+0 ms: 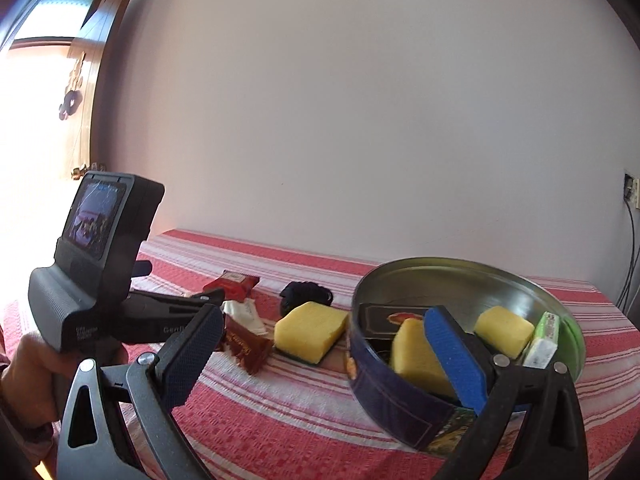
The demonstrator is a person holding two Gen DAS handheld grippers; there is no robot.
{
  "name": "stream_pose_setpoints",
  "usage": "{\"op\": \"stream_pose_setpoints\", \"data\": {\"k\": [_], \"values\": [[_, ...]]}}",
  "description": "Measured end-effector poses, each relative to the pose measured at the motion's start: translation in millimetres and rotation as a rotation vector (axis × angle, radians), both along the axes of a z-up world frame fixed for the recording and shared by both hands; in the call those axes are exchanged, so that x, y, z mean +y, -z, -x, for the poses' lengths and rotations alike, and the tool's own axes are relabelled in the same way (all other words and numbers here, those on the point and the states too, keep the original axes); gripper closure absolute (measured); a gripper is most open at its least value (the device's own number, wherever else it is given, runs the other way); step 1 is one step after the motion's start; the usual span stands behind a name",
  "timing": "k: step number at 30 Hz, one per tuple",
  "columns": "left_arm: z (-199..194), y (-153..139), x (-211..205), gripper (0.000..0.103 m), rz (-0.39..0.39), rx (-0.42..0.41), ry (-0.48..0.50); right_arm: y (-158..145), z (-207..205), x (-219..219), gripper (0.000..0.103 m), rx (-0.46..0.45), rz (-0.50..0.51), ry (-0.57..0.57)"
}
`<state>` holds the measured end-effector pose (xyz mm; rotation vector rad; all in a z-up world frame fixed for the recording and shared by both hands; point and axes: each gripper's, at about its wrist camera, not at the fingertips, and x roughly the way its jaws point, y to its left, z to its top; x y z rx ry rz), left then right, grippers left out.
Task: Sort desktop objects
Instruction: 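Move the left gripper to the pile and grasp the pink-flowered wrapper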
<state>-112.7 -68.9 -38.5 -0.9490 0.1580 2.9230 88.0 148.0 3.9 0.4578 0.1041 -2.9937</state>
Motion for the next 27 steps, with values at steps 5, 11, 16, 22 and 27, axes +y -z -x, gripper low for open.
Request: {"op": "stream_pose_setpoints", "data": {"k": [5,11,16,22,27], "values": [[20.0,9.5,-33.2,0.001,-0.023,-0.071,-0.056,3.2,4.1,-25.2,0.002,-0.058,-0.005,-0.074],[36.6,19.0,-32.8,0.001,0.016,-0.128,-0.023,7.2,10.9,-52.1,0.006,-0.133,0.002,-0.149],[55.6,28.1,-21.2,0.001,0.024,-0.182,0.008,8.6,11.7,-58.3,0.006,-0.157,0.023,-0.187],[86.4,47.8,-18.3,0.004,-0.032,-0.315,-0.025,12.8,20.4,-59.0,0.006,-0.167,0.035,-0.194],[86.7,45.7,-44.0,0.018,-0.073,-0.298,-0.083,13.3,25.3,-52.5,0.006,-0.192,0.069,-0.192]]}}
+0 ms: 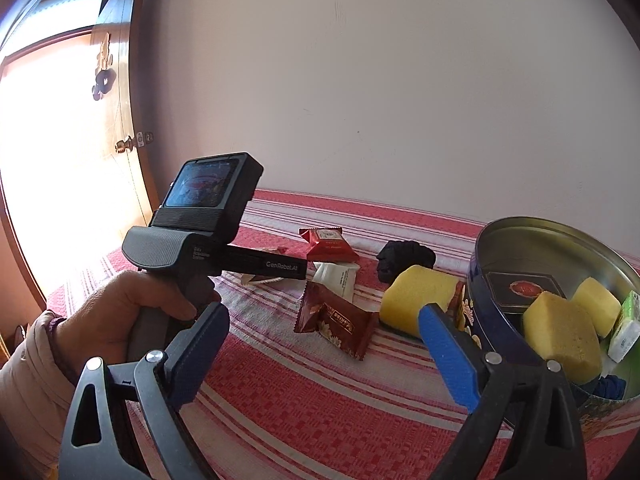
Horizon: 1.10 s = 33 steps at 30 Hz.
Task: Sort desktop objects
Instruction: 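Move the left gripper to the pile and grasp the pink-flowered wrapper, then grasp the brown snack wrapper with the right gripper while the left gripper holds the pink wrapper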
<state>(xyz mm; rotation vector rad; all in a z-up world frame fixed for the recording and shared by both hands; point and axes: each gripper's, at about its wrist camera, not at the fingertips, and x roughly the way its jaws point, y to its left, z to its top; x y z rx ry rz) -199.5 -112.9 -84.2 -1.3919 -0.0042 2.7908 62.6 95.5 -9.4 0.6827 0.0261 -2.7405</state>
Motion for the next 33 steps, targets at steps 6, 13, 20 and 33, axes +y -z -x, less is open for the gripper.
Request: {"op": "stream_pose_setpoints", "data": {"k": [6,13,20,33], "values": [[-5.5,-4.6,-10.9,0.062,0.004,0.029,0.032,1.0,5.6,0.1,0.006,-0.031,-0.011,-0.022],[-4.7,-5.3,-16.4,0.065,0.000,0.030,0.072,-0.9,19.8,-12.2,0.006,-0.035,-0.159,-0.133],[-17.5,-24.9,-24.4,0.067,-0.089,0.133,0.053,2.4,46.3,-23.2,0.022,-0.063,-0.226,-0.224],[-30.2,-40.1,-25.1,0.067,-0.066,0.222,0.013,42.0,93.4,-45.4,0.047,-0.266,-0.361,-0.261]]}}
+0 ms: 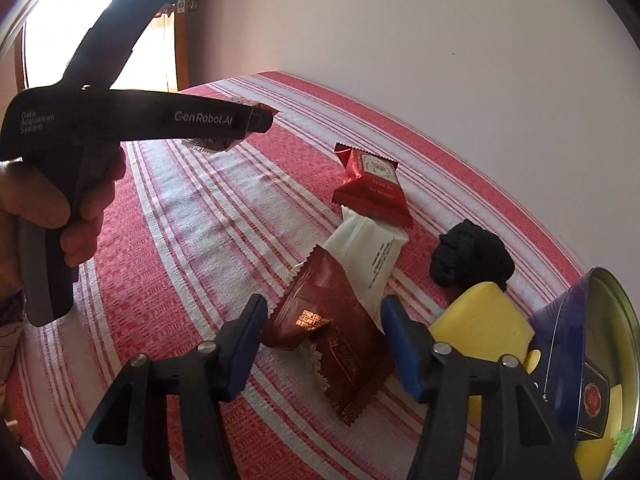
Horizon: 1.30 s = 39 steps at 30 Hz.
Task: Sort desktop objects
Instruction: 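Grasp the brown snack wrapper with the right gripper while the left gripper holds the pink wrapper, then carry the pink and brown wrappers over the metal tin with both grippers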
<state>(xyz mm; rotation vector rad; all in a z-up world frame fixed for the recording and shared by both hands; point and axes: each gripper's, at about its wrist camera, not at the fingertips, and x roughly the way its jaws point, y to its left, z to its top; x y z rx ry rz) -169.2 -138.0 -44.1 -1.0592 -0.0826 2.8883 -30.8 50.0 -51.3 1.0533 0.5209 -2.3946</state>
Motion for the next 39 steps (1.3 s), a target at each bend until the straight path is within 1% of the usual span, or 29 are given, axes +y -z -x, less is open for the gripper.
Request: {"op": "stream_pose_setpoints", "data": {"k": [2,3,5,6,8,11,14,19,21,25,27,31,39], "values": [[-2.0,-1.3,3.3,0.067,0.009,0.011,0.000,-0.8,0.6,1.6,0.054,-0.018,0.016,0.009],[-2.7,-1.9,3.8,0.067,0.014,0.019,-0.003,-1.4,0.4,2.4,0.055,-0.023,0.018,0.019],[-1.1,-2.0,0.9,0.067,0.015,0.039,-0.007,-3.5,-4.2,4.3,0.062,-0.015,0.023,0.037],[-4.0,-4.8,0.7,0.067,0.006,0.052,-0.006,-5.9,-7.9,7.3,0.063,-0.011,0.055,0.041],[-7.2,-9.3,-2.4,0.067,-0.027,0.085,0.004,-14.9,-16.7,16.3,0.063,0.009,0.153,0.053],[-11.2,-14.2,-6.4,0.067,-0.085,0.134,0.028,-36.1,-37.2,30.3,0.063,0.136,0.271,0.091],[-18.7,-18.3,-3.4,0.067,-0.105,0.169,0.039,-48.6,-53.4,36.8,0.063,0.244,0.308,0.121],[-29.2,-20.6,11.5,0.067,-0.084,0.206,0.048,-58.0,-70.5,45.7,0.063,0.359,0.291,0.152],[-38.6,-25.0,19.6,0.067,-0.061,0.232,0.030,-61.0,-75.3,49.3,0.063,0.395,0.294,0.168],[-53.1,-29.5,38.2,0.067,-0.010,0.255,0.010,-64.2,-80.7,53.2,0.062,0.461,0.280,0.202],[-58.6,-30.3,44.4,0.067,0.009,0.264,0.001,-65.6,-81.5,54.1,0.062,0.469,0.279,0.205],[-67.3,-31.4,51.3,0.067,0.024,0.277,-0.003,-67.4,-87.7,53.6,0.062,0.477,0.277,0.204],[-85.6,-34.0,63.9,0.067,0.026,0.282,-0.014,-66.6,-104.2,62.7,0.062,0.524,0.263,0.207]]}}
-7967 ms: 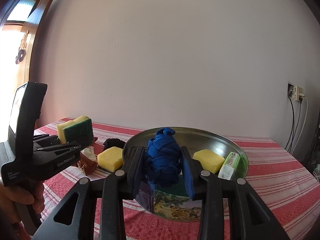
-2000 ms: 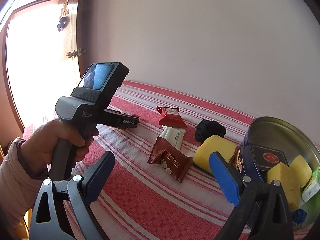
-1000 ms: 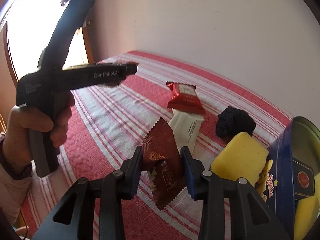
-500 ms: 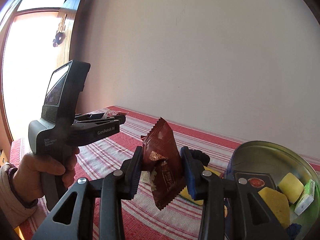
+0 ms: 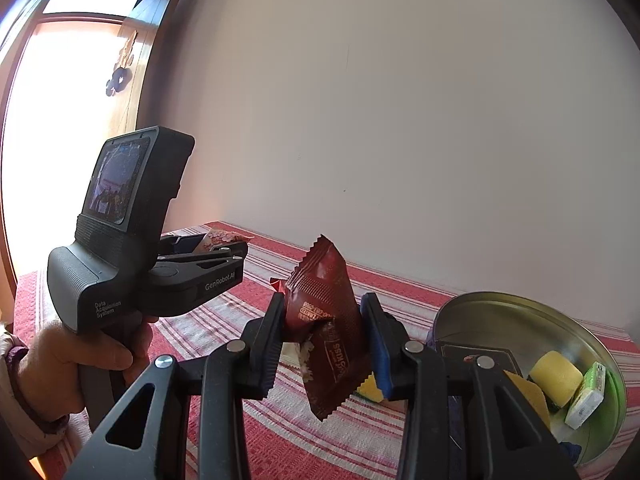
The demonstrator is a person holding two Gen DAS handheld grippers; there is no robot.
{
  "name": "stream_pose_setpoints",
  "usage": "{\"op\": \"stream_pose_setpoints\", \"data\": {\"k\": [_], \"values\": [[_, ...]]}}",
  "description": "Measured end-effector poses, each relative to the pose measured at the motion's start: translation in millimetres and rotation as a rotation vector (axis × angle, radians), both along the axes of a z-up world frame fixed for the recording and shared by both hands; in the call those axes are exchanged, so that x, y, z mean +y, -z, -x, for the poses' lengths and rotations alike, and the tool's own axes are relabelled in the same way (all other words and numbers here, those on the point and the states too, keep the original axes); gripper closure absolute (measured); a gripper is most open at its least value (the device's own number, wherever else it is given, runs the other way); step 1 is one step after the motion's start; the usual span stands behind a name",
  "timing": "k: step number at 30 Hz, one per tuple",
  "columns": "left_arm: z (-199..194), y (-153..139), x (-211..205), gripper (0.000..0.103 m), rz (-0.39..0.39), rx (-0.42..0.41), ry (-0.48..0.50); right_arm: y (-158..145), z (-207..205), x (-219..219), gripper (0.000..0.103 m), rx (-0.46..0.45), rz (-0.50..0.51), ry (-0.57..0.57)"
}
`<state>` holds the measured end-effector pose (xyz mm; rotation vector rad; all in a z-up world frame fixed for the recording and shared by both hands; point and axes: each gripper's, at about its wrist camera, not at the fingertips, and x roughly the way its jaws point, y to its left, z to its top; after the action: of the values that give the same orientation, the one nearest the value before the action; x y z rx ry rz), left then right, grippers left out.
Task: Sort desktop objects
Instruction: 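Carry the pink and brown wrappers over the metal tin with both grippers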
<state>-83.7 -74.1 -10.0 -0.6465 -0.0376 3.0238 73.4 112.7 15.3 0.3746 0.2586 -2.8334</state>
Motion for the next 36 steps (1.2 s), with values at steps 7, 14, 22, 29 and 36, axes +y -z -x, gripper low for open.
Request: {"op": "stream_pose_setpoints", "data": {"k": [7,14,22,29,36], "values": [[8.2,6.9,-3.1,0.067,0.001,-0.007,0.007,-2.2,-2.6,8.4,0.062,-0.003,0.007,0.022],[0.6,8.7,8.1,0.067,-0.005,-0.016,0.030,-1.6,-10.4,26.7,0.062,-0.006,0.022,0.065],[-8.4,8.0,23.8,0.067,0.003,-0.017,0.068,-1.8,-21.1,45.3,0.062,0.003,0.041,0.112],[-15.5,6.9,37.1,0.067,0.001,-0.020,0.096,-4.9,-30.9,51.2,0.062,0.028,0.034,0.148],[-18.8,6.1,54.8,0.067,-0.008,-0.025,0.142,-10.8,-37.9,52.4,0.062,0.046,0.024,0.184]]}}
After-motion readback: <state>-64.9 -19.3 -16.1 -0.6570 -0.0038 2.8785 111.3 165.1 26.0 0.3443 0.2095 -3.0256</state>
